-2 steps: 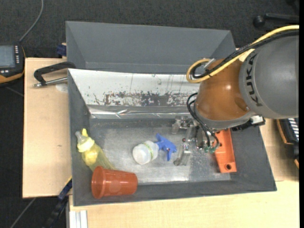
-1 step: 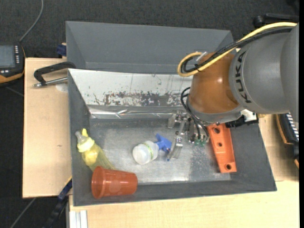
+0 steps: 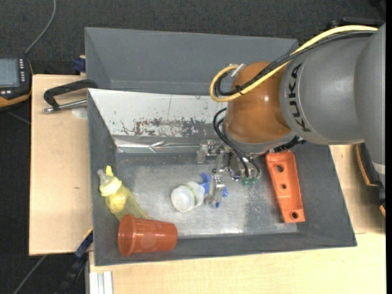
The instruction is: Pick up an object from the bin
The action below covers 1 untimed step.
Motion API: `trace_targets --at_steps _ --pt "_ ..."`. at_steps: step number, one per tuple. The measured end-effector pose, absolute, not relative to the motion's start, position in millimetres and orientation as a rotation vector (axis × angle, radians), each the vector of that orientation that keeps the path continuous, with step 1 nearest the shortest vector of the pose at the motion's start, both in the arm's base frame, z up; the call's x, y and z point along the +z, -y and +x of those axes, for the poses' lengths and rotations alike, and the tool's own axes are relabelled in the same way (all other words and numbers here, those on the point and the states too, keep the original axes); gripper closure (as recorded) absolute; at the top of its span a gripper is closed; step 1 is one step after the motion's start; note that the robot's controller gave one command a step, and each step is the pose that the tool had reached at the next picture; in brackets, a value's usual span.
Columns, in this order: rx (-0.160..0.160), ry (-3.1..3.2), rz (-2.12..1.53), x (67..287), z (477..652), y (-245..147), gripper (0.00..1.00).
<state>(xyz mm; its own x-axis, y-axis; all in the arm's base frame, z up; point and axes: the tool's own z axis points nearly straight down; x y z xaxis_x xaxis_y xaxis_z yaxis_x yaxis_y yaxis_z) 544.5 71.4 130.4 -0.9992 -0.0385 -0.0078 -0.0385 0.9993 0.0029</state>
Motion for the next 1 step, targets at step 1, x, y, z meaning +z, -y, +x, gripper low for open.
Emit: trace_targets --at_steps 1 --pt "0.006 -3.137 -0.093 100.8 540.2 -86.5 0.0"
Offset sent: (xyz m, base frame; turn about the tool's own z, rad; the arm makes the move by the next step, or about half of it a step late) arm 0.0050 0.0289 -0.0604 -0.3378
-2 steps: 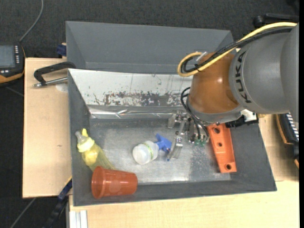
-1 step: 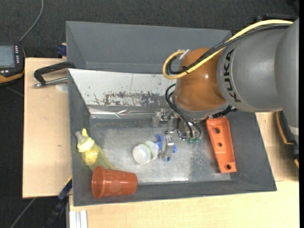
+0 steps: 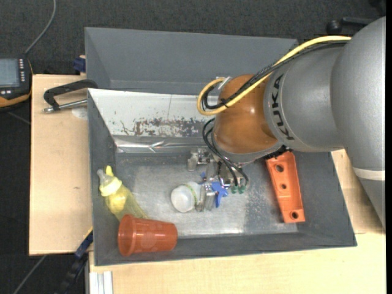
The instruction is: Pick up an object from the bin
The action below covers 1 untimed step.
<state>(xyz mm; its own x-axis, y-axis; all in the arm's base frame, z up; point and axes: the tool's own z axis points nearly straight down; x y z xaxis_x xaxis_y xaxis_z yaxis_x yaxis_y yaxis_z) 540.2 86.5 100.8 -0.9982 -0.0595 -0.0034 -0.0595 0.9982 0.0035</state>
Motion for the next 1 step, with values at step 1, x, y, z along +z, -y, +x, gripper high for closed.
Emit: trace_targets --at_steps 1 --pt "0.004 -3.079 -0.572 73.3 549.1 -100.0 1.0"
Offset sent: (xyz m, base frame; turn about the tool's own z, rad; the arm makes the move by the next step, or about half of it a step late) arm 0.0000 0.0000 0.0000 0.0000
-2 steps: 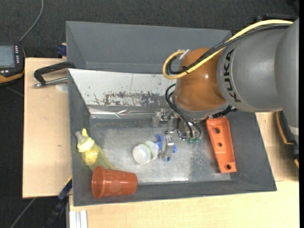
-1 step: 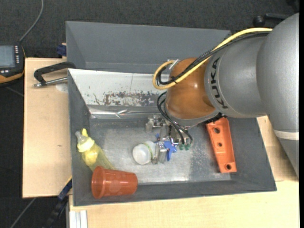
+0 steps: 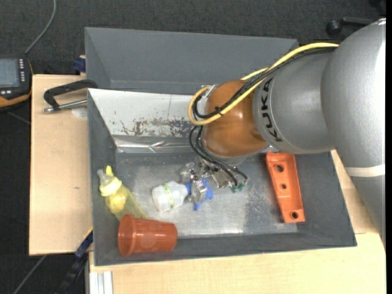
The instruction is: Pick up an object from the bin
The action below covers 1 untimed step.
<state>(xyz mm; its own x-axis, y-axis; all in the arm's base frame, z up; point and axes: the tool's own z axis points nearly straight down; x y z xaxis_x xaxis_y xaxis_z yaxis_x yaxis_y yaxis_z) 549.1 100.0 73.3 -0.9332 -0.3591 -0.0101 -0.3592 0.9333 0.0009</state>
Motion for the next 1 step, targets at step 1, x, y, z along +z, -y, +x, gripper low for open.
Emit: trace_targets --at_steps 1 --pt "0.004 -3.075 -0.588 70.7 550.4 -101.3 1.0"
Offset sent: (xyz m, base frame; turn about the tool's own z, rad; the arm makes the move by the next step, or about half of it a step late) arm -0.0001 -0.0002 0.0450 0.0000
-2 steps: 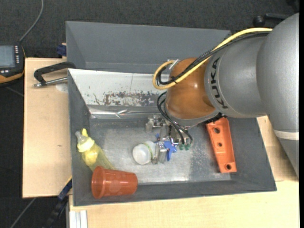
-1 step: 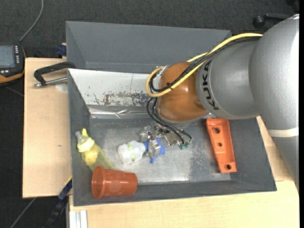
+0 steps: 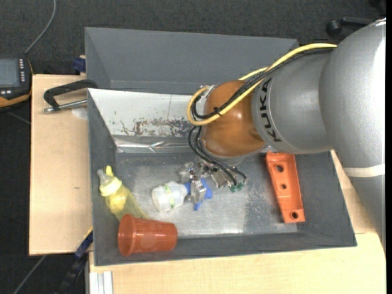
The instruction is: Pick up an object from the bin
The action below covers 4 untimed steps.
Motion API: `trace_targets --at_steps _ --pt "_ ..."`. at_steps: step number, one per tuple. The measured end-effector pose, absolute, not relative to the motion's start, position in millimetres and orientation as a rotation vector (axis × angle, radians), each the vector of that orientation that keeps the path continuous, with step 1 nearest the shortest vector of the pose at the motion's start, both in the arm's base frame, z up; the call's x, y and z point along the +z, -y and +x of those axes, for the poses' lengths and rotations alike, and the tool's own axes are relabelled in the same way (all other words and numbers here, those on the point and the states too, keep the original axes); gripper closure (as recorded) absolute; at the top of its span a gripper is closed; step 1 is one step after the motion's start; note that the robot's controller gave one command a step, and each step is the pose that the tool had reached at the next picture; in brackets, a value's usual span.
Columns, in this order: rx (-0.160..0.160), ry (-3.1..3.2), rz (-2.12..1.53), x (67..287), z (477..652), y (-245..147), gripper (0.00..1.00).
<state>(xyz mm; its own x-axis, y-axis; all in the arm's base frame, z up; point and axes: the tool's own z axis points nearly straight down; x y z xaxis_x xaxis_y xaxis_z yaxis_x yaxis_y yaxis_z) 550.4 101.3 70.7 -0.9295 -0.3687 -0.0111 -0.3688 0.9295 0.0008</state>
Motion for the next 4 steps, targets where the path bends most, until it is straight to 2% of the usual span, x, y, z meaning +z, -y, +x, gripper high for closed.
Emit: trace_targets --at_steps 1,2,4 --pt "0.005 -3.08 -0.584 74.2 548.9 -101.3 1.0" --pt "0.006 -3.084 -0.584 92.5 547.4 -101.1 1.0" --pt "0.006 -3.078 -0.583 146.9 549.1 -101.8 1.0"
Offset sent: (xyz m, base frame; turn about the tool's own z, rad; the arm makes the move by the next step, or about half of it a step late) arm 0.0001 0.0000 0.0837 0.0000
